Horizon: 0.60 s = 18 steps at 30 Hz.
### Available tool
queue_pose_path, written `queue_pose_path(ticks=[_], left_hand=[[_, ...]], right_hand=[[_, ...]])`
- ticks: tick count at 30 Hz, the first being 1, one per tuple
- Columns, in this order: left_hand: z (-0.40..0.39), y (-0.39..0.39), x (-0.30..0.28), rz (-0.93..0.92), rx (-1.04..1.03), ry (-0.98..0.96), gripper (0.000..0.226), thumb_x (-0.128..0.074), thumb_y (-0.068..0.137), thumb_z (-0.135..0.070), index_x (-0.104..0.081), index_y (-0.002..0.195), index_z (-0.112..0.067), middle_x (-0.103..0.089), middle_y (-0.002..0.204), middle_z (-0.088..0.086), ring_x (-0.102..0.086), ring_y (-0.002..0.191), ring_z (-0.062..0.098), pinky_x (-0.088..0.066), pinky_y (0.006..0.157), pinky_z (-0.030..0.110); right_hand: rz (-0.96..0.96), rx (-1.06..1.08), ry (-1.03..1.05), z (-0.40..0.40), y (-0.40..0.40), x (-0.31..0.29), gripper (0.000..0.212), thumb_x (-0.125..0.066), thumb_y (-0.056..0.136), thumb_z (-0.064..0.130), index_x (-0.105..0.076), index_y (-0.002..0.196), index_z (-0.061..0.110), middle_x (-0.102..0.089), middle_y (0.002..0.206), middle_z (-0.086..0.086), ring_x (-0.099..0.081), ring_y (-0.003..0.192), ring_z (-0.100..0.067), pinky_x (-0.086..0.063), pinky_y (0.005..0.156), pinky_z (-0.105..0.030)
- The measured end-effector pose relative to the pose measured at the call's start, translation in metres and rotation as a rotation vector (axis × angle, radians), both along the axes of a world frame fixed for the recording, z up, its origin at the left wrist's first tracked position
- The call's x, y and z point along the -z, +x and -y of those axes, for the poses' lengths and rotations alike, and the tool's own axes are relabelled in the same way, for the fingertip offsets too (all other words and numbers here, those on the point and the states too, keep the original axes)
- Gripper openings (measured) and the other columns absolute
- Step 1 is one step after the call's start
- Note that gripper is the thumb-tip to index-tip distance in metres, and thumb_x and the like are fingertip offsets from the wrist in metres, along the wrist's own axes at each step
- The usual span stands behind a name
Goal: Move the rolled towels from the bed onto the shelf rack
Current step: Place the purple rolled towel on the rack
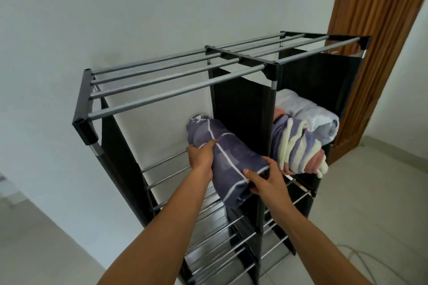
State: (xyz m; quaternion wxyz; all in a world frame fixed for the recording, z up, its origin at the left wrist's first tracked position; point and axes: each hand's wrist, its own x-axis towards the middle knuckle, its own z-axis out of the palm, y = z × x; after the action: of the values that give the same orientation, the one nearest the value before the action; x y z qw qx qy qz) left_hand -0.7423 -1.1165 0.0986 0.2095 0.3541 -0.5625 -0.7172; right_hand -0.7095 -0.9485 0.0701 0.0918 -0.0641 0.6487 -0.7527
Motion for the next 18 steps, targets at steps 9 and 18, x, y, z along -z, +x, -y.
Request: queue_pose_path(ticks=[9,18], left_hand=[[0.0,0.007,0.014,0.108,0.005,-0.599,0.067,-0.069,0.082,-0.025,-0.039,0.138,-0.002,-0.047,0.139,0.024,-0.045,0.129,0.041,-0.039,0.106,0.045],[-0.105,0.069,-0.013,-0.506,0.375,-1.044,0.038,-0.067,0.08,-0.009,-0.057,0.116,-0.002,-0.059,0.104,0.001,-0.054,0.095,0.011,-0.042,0.087,0.013]], right_hand=[[-0.144,-0.029,0.273,0.001,0.003,0.01,0.068,-0.067,0.086,0.029,-0.032,0.143,0.022,-0.057,0.124,0.005,-0.057,0.111,-0.012,-0.044,0.085,-0.017],[0.326,-0.021,0.076,-0.089,0.03,0.014,0.027,-0.056,0.093,0.034,-0.059,0.117,0.022,-0.07,0.099,-0.005,-0.069,0.081,-0.017,-0.053,0.081,-0.033]])
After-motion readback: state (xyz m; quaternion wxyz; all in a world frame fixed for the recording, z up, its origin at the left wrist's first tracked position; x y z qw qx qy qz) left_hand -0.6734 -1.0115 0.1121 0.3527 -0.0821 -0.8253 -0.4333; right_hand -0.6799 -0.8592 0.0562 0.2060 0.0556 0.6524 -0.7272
